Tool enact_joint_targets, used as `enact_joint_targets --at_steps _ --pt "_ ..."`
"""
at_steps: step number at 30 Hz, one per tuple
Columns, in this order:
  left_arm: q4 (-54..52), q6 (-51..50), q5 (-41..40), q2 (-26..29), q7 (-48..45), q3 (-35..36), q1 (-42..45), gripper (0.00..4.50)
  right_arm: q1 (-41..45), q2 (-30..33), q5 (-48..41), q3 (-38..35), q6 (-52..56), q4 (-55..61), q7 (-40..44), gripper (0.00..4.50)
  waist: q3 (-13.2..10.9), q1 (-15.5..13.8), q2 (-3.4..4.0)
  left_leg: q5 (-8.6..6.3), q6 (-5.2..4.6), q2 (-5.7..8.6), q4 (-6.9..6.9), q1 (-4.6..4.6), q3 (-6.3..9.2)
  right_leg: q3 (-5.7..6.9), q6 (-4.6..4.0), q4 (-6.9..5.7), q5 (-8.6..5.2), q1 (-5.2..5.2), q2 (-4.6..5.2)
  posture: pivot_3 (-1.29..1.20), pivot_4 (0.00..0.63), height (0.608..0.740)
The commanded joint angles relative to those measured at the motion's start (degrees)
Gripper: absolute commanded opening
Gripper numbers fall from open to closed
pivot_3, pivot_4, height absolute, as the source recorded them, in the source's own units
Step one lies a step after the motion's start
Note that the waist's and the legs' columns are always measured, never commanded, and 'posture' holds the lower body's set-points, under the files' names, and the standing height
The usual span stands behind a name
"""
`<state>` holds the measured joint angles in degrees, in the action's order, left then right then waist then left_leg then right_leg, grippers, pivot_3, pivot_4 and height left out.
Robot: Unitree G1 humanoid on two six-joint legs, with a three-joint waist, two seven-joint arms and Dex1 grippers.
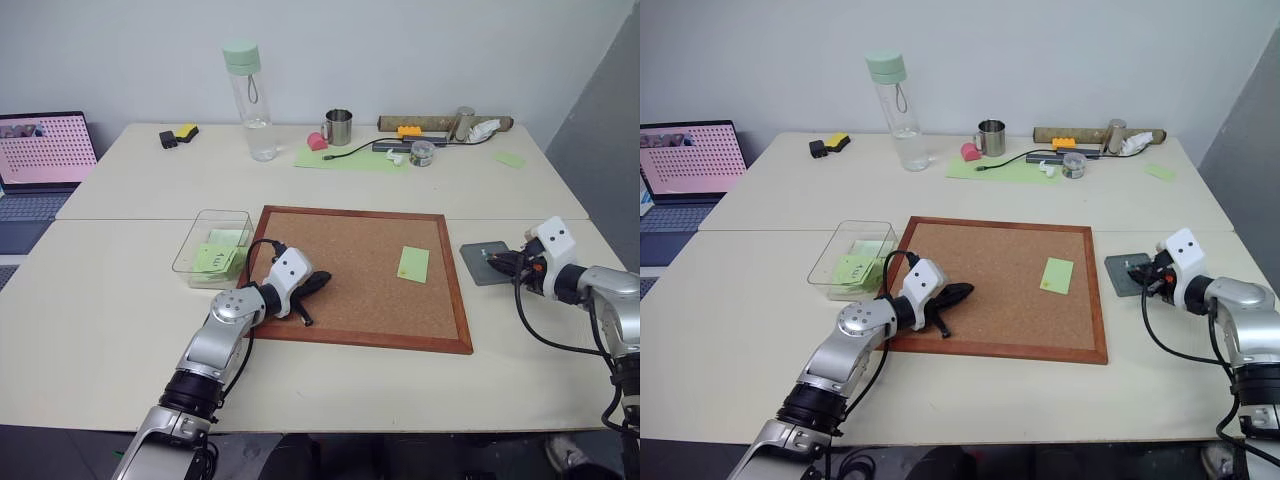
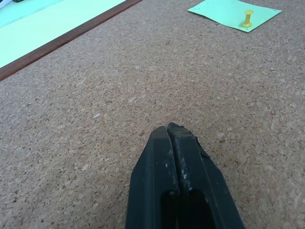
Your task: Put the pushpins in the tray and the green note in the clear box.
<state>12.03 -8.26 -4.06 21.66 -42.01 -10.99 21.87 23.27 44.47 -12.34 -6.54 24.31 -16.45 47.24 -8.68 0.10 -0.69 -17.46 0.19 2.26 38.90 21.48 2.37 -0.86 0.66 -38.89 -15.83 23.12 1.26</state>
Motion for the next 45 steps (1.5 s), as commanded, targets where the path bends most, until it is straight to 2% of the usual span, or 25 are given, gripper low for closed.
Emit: enact_joint_targets --at_steps 1,7,13,14,20,24,29,33,38,45 --pt "2.6 -1.6 2.0 0.5 -0.7 -2.1 -1.9 0.00 0.6 0.1 0.4 -1.0 -1.6 1.0 -1.0 1.80 0.0 0.0 0.00 0.00 0.00 0.00 0.00 0.00 0.00 0.00 0.00 0.00 0.00 0.00 0.00 0.00 0.150 0.740" --pt "2.8 -1.6 2.0 0.5 -0.7 -2.0 -1.9 0.00 2.1 0.7 1.4 0.0 -2.8 2.5 -0.7 3.16 0.0 0.0 0.00 0.00 0.00 0.00 0.00 0.00 0.00 0.00 0.00 0.00 0.00 0.00 0.00 0.00 0.150 0.740" --pt "2.9 -1.4 2.0 0.4 -0.6 -2.0 -1.7 0.00 2.5 1.4 5.9 1.6 -6.0 -0.7 -2.9 4.37 0.0 0.0 0.00 0.00 0.00 0.00 0.00 0.00 0.00 0.00 0.00 0.00 0.00 0.00 0.00 0.00 0.150 0.740" --pt "3.0 -1.3 2.0 0.4 -0.6 -2.0 -1.7 0.00 2.4 1.4 7.3 2.1 -7.5 -1.6 -3.7 4.45 0.0 0.0 0.00 0.00 0.00 0.00 0.00 0.00 0.00 0.00 0.00 0.00 0.00 0.00 0.00 0.00 0.150 0.740" --pt "3.0 -1.4 2.0 0.5 -0.6 -2.0 -1.6 0.00 2.4 0.4 9.8 2.4 -11.5 -4.3 -6.3 4.45 0.0 0.0 0.00 0.00 0.01 0.00 0.00 -0.01 -0.01 -0.01 0.00 0.00 0.00 0.00 0.00 0.00 0.150 0.740" --pt "2.8 -1.5 2.0 0.6 -0.7 -1.9 -1.7 0.00 2.4 -0.2 7.5 1.0 -11.1 -3.0 -5.6 4.45 0.0 0.0 0.00 0.00 0.01 0.00 0.01 -0.01 -0.01 -0.01 0.00 -0.01 0.00 0.00 0.00 0.00 0.150 0.740" --pt "2.9 -1.5 2.0 0.7 -0.8 -1.8 -1.8 0.00 1.0 -0.4 0.0 -0.3 -7.4 4.7 1.6 4.45 0.0 0.0 0.00 0.00 0.01 0.00 0.01 -0.01 0.00 0.00 0.00 -0.01 0.00 -0.01 0.00 0.00 0.150 0.740" --pt "3.1 -1.4 2.0 0.7 -0.9 -1.8 -1.5 0.00 -1.7 -1.6 -4.3 2.4 -2.6 14.6 5.9 4.45 0.0 0.0 0.00 0.00 0.00 0.00 0.01 0.00 0.02 0.02 0.00 0.00 0.00 -0.02 0.00 0.00 0.150 0.740" --pt "3.3 -1.3 2.0 0.6 -1.0 -1.9 -1.3 0.00 -3.0 -7.3 -4.0 8.2 -0.5 20.8 4.0 4.45 0.0 0.0 -0.04 0.00 0.00 0.00 0.01 -0.02 0.05 0.02 0.00 -0.02 0.00 -0.03 0.00 0.00 0.150 0.740" --pt "2.7 -1.5 2.0 0.6 -0.8 -2.0 -1.7 0.00 0.3 -15.2 -0.4 11.2 -4.1 14.0 -1.6 4.45 0.1 0.0 -0.10 0.01 0.02 0.01 0.02 -0.02 0.07 0.04 0.00 -0.01 0.00 0.01 0.01 0.00 0.150 0.740"
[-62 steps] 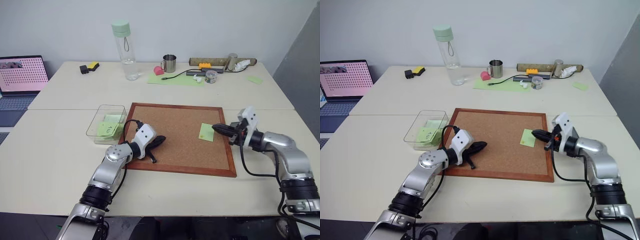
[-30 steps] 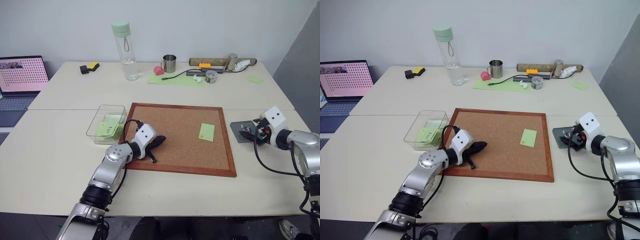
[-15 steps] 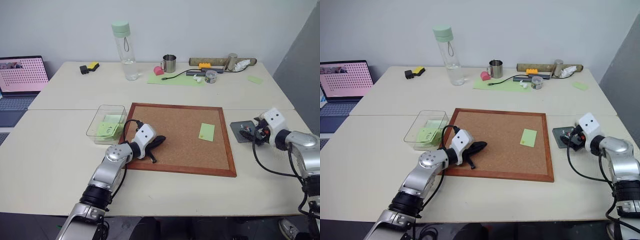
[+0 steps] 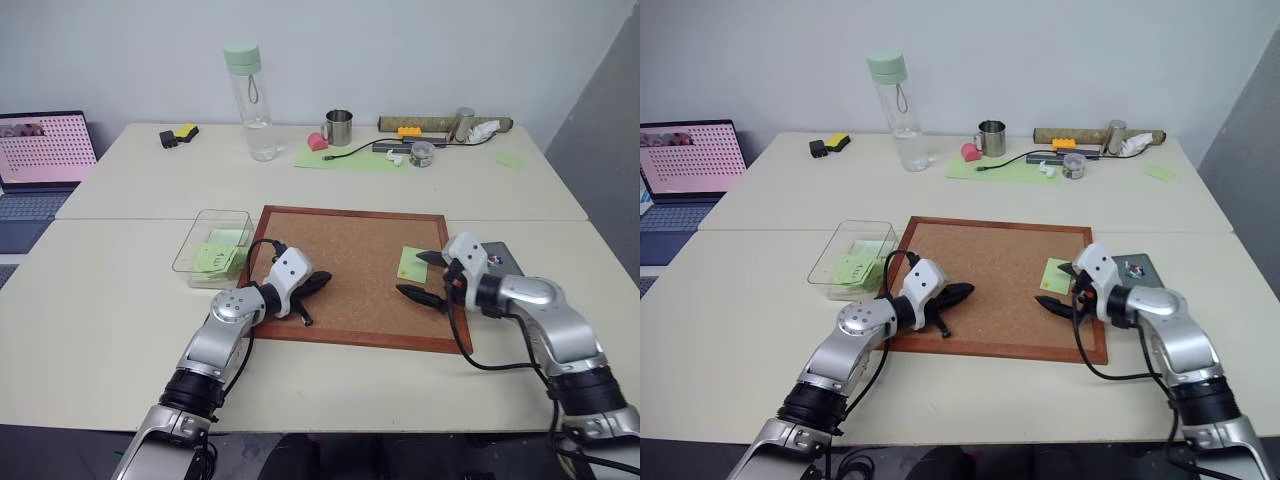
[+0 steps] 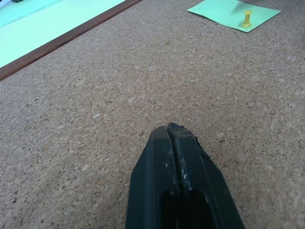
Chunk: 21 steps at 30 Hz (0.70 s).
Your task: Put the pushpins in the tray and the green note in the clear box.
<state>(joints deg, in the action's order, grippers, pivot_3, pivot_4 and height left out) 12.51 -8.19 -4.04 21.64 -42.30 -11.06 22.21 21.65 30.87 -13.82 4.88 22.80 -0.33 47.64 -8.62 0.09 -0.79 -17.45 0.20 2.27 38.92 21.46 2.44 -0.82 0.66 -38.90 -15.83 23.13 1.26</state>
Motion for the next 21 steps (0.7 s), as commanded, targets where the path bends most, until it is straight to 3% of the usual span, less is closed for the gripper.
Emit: enact_joint_targets --at_steps 1,4,7,21 --pt "2.1 -1.6 2.0 0.6 -0.5 -1.9 -2.2 0.00 2.2 -2.0 1.4 -0.3 -3.2 -3.2 -2.1 4.45 0.0 0.0 0.00 0.00 0.00 0.00 0.00 0.00 0.01 0.01 0.00 0.00 0.00 0.00 0.00 0.00 0.150 0.740" --pt "1.7 -1.7 1.9 0.8 -0.4 -1.8 -2.6 0.00 2.8 -3.0 1.6 -0.8 -4.7 -6.3 -2.1 4.45 0.0 0.0 -0.01 0.00 0.01 0.00 0.00 0.01 -0.01 0.00 0.00 0.01 0.00 0.00 0.00 0.00 0.150 0.740" --pt "1.4 -1.8 1.9 0.9 -0.3 -1.7 -2.9 0.00 3.7 -4.3 1.5 -1.1 -5.8 -9.8 -2.8 4.02 0.0 0.1 -0.01 0.00 0.00 0.00 -0.01 0.00 -0.01 0.00 0.00 0.02 0.00 0.00 0.00 0.00 0.150 0.740" --pt "1.0 -2.0 1.9 0.9 -0.3 -1.7 -3.3 0.00 2.7 -4.5 -0.1 -1.7 -6.4 -10.7 -0.1 1.27 0.0 0.1 0.00 0.00 -0.01 0.00 -0.02 0.00 -0.02 -0.01 0.00 0.02 0.00 0.02 0.00 0.00 0.150 0.740"
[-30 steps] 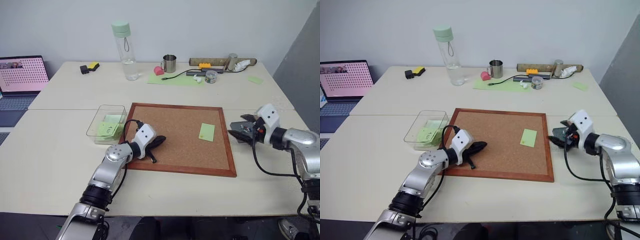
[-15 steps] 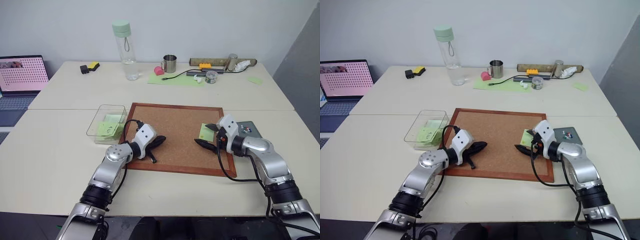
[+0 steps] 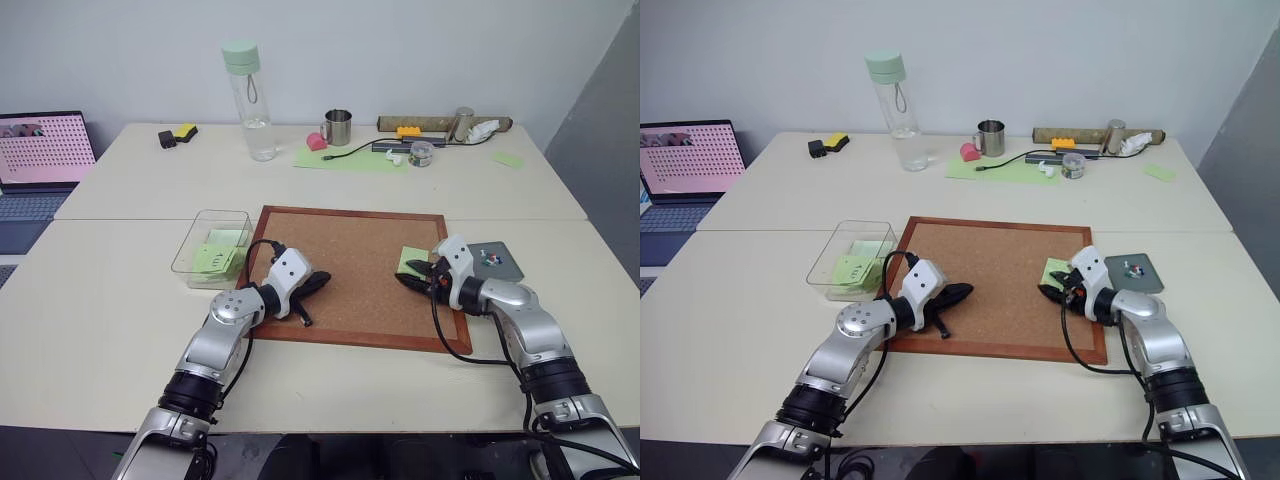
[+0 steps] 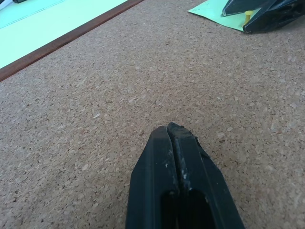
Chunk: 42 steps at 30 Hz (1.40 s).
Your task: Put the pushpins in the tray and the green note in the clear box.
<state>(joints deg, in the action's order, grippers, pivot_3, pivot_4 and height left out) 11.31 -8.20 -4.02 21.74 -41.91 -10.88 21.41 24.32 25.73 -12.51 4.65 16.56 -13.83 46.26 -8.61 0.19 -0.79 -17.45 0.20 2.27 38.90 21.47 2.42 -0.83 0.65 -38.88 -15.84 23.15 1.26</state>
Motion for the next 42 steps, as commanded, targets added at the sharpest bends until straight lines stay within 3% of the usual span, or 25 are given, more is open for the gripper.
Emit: enact_joint_targets --at_steps 1,7,17,23,27,36,42 --pt "2.2 -2.0 1.8 0.8 -0.7 -1.9 -2.5 0.00 -0.1 0.7 -1.6 -1.6 0.0 3.1 1.5 0.96 0.0 0.0 0.00 0.00 0.00 0.00 0.00 0.00 0.00 0.00 0.00 0.00 0.00 0.00 0.00 0.00 0.150 0.740" --pt "2.4 -1.8 1.6 0.7 -0.8 -1.7 -2.6 0.00 -0.5 1.8 -3.6 -2.7 1.5 7.8 2.6 0.06 0.0 0.0 0.00 0.00 0.00 0.00 0.00 0.00 0.01 0.00 0.00 0.00 0.00 0.00 0.00 0.00 0.150 0.740" --pt "3.2 -2.5 0.8 -0.5 -0.4 -1.2 -1.8 0.00 2.2 6.6 -5.7 -3.0 4.6 19.3 5.5 0.06 0.0 -0.1 0.00 0.00 -0.01 0.00 0.00 0.02 0.03 0.01 0.00 0.02 0.00 0.01 0.00 0.00 0.150 0.740" --pt "3.6 -2.4 0.9 -0.8 -0.5 -1.2 -1.4 0.00 1.9 6.7 -2.4 -2.2 2.7 16.9 3.1 0.06 0.0 -0.1 -0.02 0.00 -0.01 0.01 0.00 0.02 0.04 0.02 0.01 0.03 0.00 -0.02 0.00 0.00 0.150 0.740" --pt "3.6 -2.4 0.9 -0.8 -0.5 -1.2 -1.5 0.00 0.1 5.2 -1.7 -1.3 3.5 14.1 1.7 0.68 0.0 -0.1 -0.02 0.00 0.00 0.00 0.00 0.01 0.04 0.03 0.00 0.02 0.00 -0.02 0.00 0.00 0.150 0.740" --pt "3.4 -2.1 1.2 -0.5 -0.6 -1.3 -1.9 0.00 -0.2 2.4 0.1 -0.1 2.6 7.9 0.0 2.71 0.0 -0.1 -0.02 0.00 0.00 0.00 0.00 0.01 0.04 0.01 0.00 0.01 0.00 -0.02 0.00 0.00 0.150 0.740" --pt "3.3 -2.0 1.4 -0.4 -0.6 -1.4 -1.9 0.00 1.0 -0.3 -0.3 -1.7 0.8 3.1 -1.7 2.83 0.0 -0.1 -0.02 0.00 0.00 0.00 0.00 0.00 0.03 0.01 0.00 0.01 0.00 -0.02 0.00 0.00 0.150 0.740"
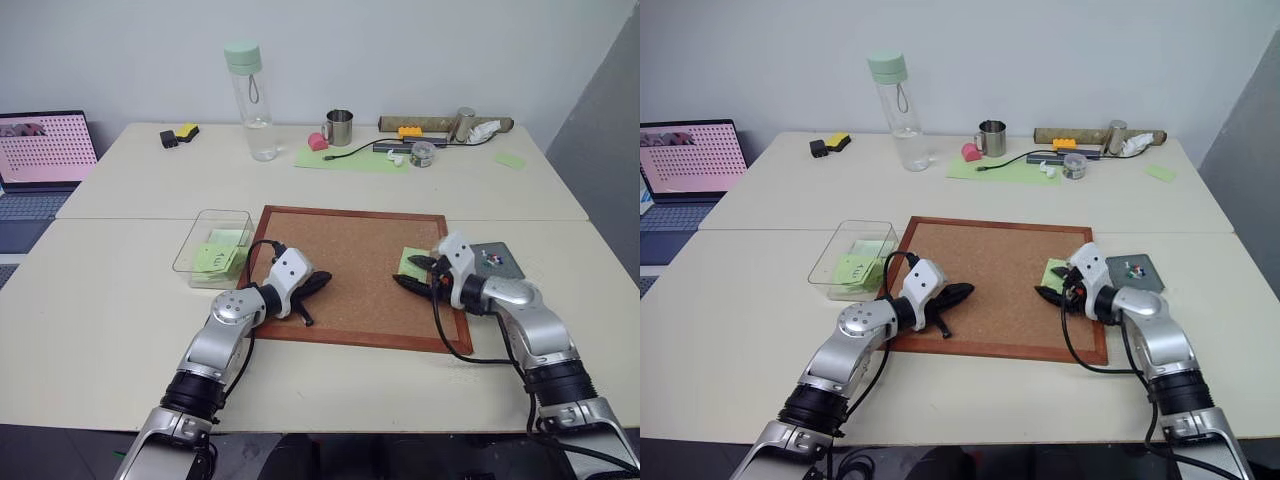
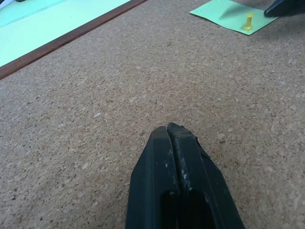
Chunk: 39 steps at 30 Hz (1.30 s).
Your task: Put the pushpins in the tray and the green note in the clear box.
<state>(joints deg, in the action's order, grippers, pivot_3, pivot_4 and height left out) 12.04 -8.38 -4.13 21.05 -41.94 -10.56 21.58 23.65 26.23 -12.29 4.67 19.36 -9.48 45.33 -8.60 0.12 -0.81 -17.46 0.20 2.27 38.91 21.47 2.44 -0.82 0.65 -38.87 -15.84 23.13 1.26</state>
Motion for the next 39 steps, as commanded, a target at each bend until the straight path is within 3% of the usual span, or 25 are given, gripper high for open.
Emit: enact_joint_targets --at_steps 1,15,29,36,37,39 --pt "2.5 -1.8 1.5 0.3 -0.6 -1.8 -2.1 0.00 1.8 -1.0 -0.5 -1.7 -2.3 -1.8 -0.8 2.83 0.0 0.0 0.00 0.00 0.00 0.00 0.00 0.00 -0.01 -0.01 0.00 0.00 0.00 0.00 0.00 0.00 0.150 0.740" --pt "2.1 -2.0 1.5 0.6 -0.5 -1.7 -2.5 0.00 1.1 -1.9 -3.0 -2.4 -2.2 -1.5 2.1 0.08 0.0 0.0 0.00 0.00 0.00 0.00 0.00 0.00 0.00 0.00 0.00 0.00 0.00 0.00 0.00 0.00 0.150 0.740" --pt "2.4 -2.5 1.1 0.0 0.0 -1.1 -2.6 0.00 1.0 1.3 -4.9 -1.5 -2.1 11.8 6.8 0.08 0.0 0.0 0.02 0.00 0.00 0.00 -0.01 0.02 0.02 0.02 0.00 0.00 0.00 0.02 0.00 0.00 0.150 0.740" --pt "-1.2 -6.2 -3.1 -0.8 -1.2 1.2 -2.1 0.00 1.2 6.0 0.9 1.8 -9.4 15.1 9.4 0.08 0.0 0.0 0.01 0.00 0.00 0.00 -0.01 0.01 0.02 0.02 0.00 0.02 0.00 0.00 0.00 0.00 0.150 0.740" --pt "-2.4 -7.4 -4.4 -0.9 -1.6 1.8 -2.2 0.38 1.1 6.5 1.7 2.2 -10.6 15.2 9.6 0.00 0.0 0.0 -0.01 0.00 -0.01 0.00 -0.01 0.01 0.02 0.02 0.01 0.02 0.00 0.00 0.00 0.00 0.150 0.740" --pt "-5.8 -9.9 -6.9 -0.5 -3.0 2.9 -2.4 0.61 1.1 7.4 3.3 3.1 -13.4 15.2 10.0 0.00 0.0 0.0 -0.02 0.00 0.00 0.00 -0.01 0.04 0.02 0.02 0.01 0.02 -0.01 0.03 0.00 0.00 0.150 0.740"
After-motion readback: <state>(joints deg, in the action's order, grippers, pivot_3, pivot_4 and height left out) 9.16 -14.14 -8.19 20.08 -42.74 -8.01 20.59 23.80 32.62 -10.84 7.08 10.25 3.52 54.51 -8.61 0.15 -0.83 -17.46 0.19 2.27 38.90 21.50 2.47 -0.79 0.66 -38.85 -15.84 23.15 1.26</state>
